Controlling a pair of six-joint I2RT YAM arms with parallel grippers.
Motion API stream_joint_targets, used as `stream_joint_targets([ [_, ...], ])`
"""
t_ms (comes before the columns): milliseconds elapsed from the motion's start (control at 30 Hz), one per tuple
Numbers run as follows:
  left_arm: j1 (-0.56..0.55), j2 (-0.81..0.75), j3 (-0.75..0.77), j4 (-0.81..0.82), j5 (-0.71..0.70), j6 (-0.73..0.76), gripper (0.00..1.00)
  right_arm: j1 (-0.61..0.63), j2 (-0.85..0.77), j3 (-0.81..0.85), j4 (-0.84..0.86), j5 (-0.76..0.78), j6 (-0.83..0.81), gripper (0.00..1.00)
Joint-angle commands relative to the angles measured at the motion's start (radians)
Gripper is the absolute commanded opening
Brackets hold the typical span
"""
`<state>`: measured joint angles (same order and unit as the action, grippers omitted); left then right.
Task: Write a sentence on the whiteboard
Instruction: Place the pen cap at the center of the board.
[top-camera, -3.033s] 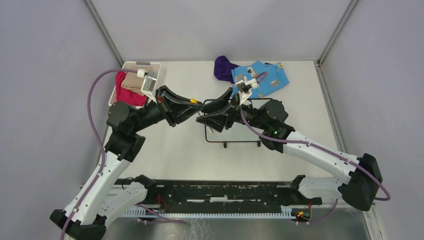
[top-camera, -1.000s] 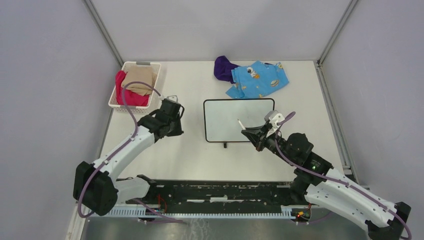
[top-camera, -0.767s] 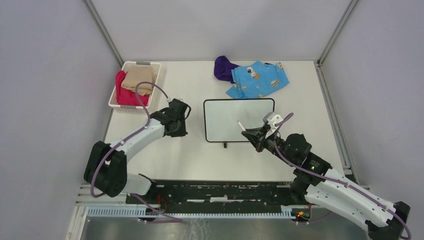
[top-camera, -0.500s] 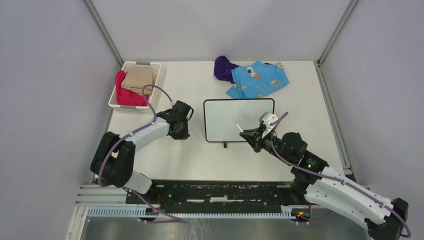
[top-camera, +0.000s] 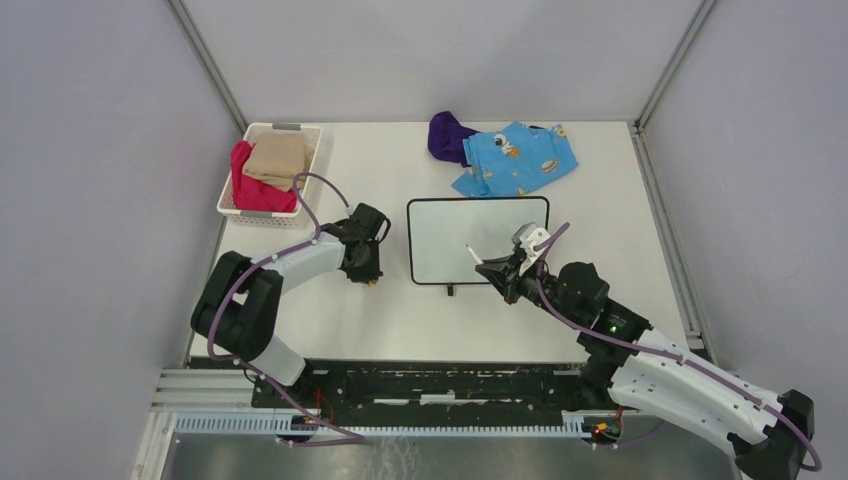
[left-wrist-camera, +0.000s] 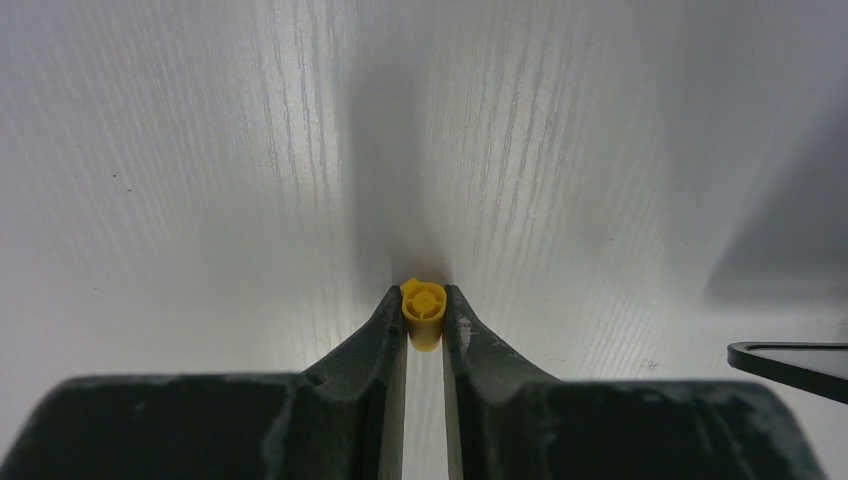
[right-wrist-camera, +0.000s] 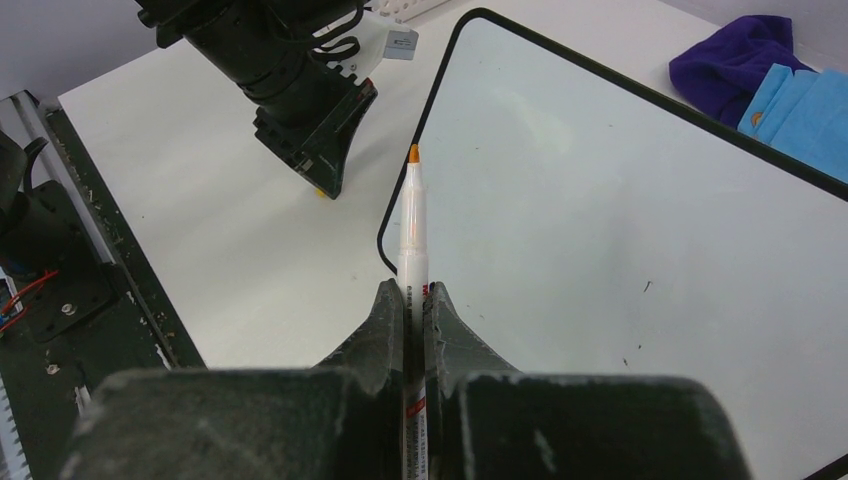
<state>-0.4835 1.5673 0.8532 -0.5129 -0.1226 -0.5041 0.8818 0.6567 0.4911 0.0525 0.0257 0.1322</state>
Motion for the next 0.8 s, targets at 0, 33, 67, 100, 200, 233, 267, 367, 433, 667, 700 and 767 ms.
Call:
stream_joint_targets([
  [0, 0.002, 0.028, -0.002, 0.016, 0.009, 0.027, 0.11, -0.002, -0.005, 0.052, 0.048, -0.002, -0.015, 0.0],
  [33, 0.001, 0.028, -0.002, 0.015, 0.01, 0.027, 0.12, -0.001, -0.006, 0.053, 0.046, 0.0, -0.017, 0.0],
  [67, 0.002, 0.027, -0.002, 0.015, 0.011, 0.027, 0.14, -0.001, -0.008, 0.053, 0.045, -0.001, -0.017, 0.0],
  [100, 0.002, 0.027, -0.001, 0.014, 0.013, 0.026, 0.16, -0.002, -0.01, 0.053, 0.044, 0.0, -0.017, 0.0],
  [200, 0.002, 0.024, 0.002, 0.014, 0.012, 0.023, 0.24, 0.0, -0.014, 0.053, 0.043, 0.001, -0.016, 0.0],
  [233, 0.002, 0.023, 0.003, 0.013, 0.011, 0.021, 0.25, -0.001, -0.016, 0.053, 0.041, 0.001, -0.016, 0.0],
  [267, 0.002, 0.022, 0.004, 0.014, 0.01, 0.02, 0.27, -0.001, -0.015, 0.054, 0.041, 0.001, -0.018, 0.0],
  [367, 0.002, 0.018, 0.004, 0.01, 0.008, 0.017, 0.31, 0.0, -0.016, 0.056, 0.037, 0.003, -0.019, 0.0],
  [433, 0.002, 0.012, 0.004, 0.009, 0.007, 0.015, 0.34, 0.0, -0.018, 0.056, 0.036, 0.002, -0.017, 0.0],
  [667, 0.002, -0.015, 0.003, 0.007, -0.013, 0.007, 0.45, -0.001, -0.022, 0.063, 0.027, 0.004, -0.017, 0.0],
  [700, 0.002, -0.019, 0.003, 0.006, -0.018, 0.005, 0.47, -0.002, -0.022, 0.064, 0.026, 0.004, -0.017, 0.0],
  [767, 0.002, -0.035, 0.004, 0.006, -0.024, 0.0, 0.49, -0.001, -0.022, 0.066, 0.026, 0.004, -0.015, 0.0],
])
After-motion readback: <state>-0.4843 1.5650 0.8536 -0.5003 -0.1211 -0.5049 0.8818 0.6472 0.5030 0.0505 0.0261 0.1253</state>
